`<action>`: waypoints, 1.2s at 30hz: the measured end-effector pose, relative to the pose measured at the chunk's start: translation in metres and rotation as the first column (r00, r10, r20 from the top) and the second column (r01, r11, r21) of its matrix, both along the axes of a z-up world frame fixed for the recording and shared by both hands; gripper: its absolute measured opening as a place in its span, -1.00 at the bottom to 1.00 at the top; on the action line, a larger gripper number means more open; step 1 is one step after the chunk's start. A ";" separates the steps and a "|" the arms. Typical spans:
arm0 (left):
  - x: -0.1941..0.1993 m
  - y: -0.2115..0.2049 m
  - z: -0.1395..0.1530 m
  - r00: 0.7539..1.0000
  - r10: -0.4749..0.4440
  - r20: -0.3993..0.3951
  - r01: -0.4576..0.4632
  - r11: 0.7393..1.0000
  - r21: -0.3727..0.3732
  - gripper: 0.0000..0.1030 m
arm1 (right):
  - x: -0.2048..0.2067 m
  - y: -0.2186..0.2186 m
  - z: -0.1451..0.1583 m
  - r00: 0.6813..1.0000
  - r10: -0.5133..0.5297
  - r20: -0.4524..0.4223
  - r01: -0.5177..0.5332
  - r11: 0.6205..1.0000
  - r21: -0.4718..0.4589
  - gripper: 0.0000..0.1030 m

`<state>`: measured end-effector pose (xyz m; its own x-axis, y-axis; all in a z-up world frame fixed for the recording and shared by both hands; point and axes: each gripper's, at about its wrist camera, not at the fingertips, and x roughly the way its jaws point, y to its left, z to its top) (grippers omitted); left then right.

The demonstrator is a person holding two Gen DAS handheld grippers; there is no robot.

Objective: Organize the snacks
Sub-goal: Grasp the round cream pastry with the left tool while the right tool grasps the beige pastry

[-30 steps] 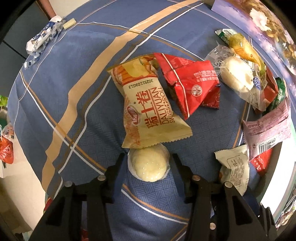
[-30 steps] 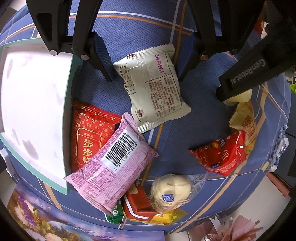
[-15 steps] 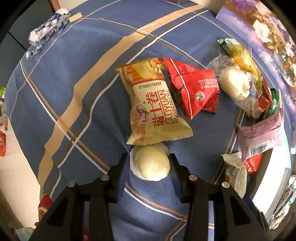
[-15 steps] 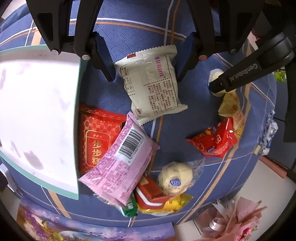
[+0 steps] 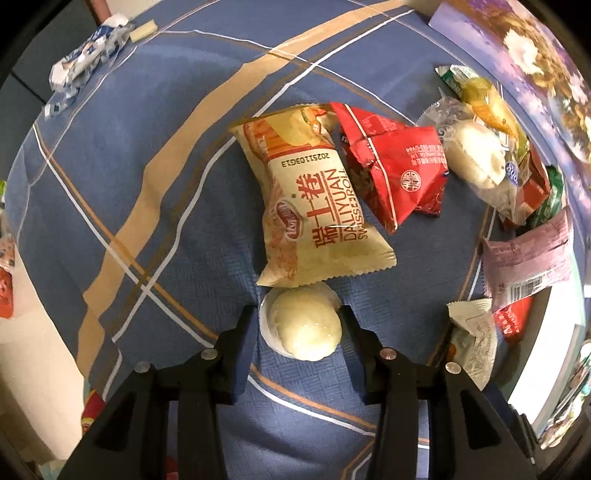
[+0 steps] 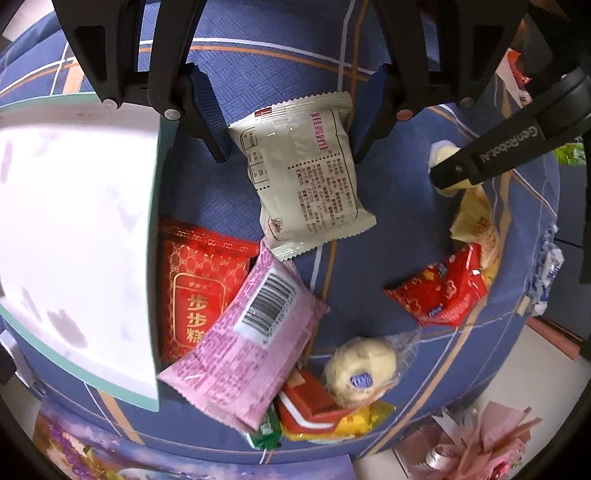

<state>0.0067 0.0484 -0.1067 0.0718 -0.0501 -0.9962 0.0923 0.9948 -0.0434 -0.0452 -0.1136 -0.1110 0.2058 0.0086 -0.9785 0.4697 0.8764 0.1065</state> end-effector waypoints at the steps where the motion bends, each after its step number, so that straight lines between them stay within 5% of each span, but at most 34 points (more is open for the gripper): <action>1: 0.000 -0.001 0.001 1.000 -0.008 0.005 0.008 1.000 0.016 -0.09 | 0.000 0.001 0.000 1.000 -0.001 0.000 0.001 1.000 0.001 0.31; 4: -0.001 -0.004 0.005 0.998 -0.046 0.043 0.041 0.994 0.103 -0.09 | 0.001 -0.001 -0.001 1.000 -0.003 0.000 0.003 1.000 0.009 0.31; 10: 0.002 -0.010 0.010 0.997 -0.068 0.044 0.062 0.991 0.121 -0.14 | 0.003 0.000 -0.001 1.000 0.001 -0.002 -0.001 1.000 0.009 0.31; 23: -0.015 -0.046 0.026 0.992 -0.117 0.052 0.118 0.993 -0.007 -0.14 | -0.006 -0.016 0.004 1.000 -0.014 0.016 0.013 0.998 0.057 0.31; 36: -0.022 -0.080 0.082 0.989 -0.090 0.121 0.110 0.979 -0.173 -0.14 | -0.039 -0.053 0.055 0.986 -0.106 0.129 0.092 0.990 0.109 0.29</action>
<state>-0.0155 -0.0321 -0.0250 0.1682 -0.2389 -0.9564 0.2055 0.9574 -0.2030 -0.0839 -0.1670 -0.0564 0.3399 0.0798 -0.9371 0.5293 0.8074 0.2607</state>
